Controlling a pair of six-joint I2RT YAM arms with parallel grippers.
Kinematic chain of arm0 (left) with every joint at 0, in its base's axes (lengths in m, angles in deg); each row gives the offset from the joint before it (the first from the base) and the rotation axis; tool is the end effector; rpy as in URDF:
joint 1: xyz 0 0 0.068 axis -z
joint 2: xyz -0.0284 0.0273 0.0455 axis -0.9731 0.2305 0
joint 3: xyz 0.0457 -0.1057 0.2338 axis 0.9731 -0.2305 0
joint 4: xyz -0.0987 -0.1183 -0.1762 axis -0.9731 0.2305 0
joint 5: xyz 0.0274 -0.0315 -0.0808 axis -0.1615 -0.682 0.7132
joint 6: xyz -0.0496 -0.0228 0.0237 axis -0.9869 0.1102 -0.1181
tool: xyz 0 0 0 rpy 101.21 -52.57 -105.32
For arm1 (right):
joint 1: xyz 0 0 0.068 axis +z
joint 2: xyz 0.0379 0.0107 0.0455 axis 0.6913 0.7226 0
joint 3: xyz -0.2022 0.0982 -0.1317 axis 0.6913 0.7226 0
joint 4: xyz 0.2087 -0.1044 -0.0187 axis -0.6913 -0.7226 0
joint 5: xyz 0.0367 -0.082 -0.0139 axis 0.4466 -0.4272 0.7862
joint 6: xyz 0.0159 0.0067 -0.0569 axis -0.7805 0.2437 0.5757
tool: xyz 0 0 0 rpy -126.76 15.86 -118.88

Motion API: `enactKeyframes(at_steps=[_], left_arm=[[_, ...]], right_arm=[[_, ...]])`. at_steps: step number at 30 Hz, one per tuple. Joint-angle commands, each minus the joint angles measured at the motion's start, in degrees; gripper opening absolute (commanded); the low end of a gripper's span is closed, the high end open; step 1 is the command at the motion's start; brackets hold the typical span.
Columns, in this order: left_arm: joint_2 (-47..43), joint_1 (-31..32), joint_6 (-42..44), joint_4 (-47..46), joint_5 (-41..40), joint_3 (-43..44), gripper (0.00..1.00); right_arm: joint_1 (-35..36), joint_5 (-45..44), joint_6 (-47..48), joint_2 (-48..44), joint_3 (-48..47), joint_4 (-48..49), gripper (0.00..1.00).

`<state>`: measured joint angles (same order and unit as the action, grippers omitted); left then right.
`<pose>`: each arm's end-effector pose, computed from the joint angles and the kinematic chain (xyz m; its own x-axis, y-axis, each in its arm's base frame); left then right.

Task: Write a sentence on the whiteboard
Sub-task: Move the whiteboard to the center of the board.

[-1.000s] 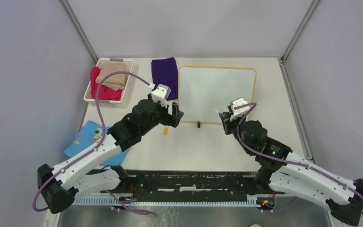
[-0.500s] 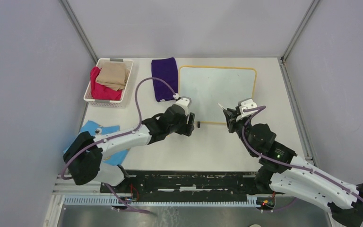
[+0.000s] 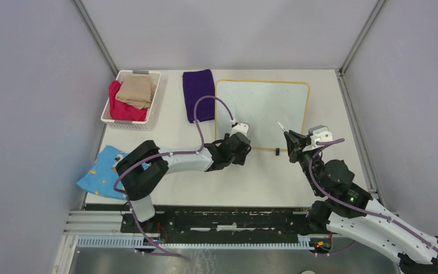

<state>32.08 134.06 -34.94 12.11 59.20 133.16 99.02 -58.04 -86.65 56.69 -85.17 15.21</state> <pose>0.1988 -0.2816 0.1760 -0.6499 0.2097 -0.7305 0.3952 0.9143 -0.0892 0.0815 0.0721 0.3204 0.0535 0.0829 -0.9951 -0.3201 0.9454 0.0616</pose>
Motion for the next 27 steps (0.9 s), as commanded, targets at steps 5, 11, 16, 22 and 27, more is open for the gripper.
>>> enactKeyframes(at_steps=[5, 11, 16, 22, 27], left_arm=[[5.0, 0.6, -3.5, -3.8, -6.6, 5.3, 0.53], [6.1, 0.6, -4.5, -6.8, -6.5, 4.9, 0.46], [6.9, 0.6, -4.5, -8.1, -6.7, 4.2, 0.35], [7.5, 0.6, -5.0, -8.5, -7.1, 3.4, 0.28], [6.6, 0.6, -5.8, -8.0, -8.1, 1.5, 0.18]], right_arm=[[0.1, -1.5, 2.2, -0.8, -0.5, -0.3, 0.0], [0.0, -1.3, 2.1, -0.9, -0.3, -0.1, 0.0], [0.1, -0.9, 1.6, -0.9, 0.0, 0.0, 0.0], [0.1, -0.7, 0.8, -0.9, -0.4, -0.8, 0.0], [0.0, -0.4, 0.4, -0.8, -0.4, -0.9, 0.0]])
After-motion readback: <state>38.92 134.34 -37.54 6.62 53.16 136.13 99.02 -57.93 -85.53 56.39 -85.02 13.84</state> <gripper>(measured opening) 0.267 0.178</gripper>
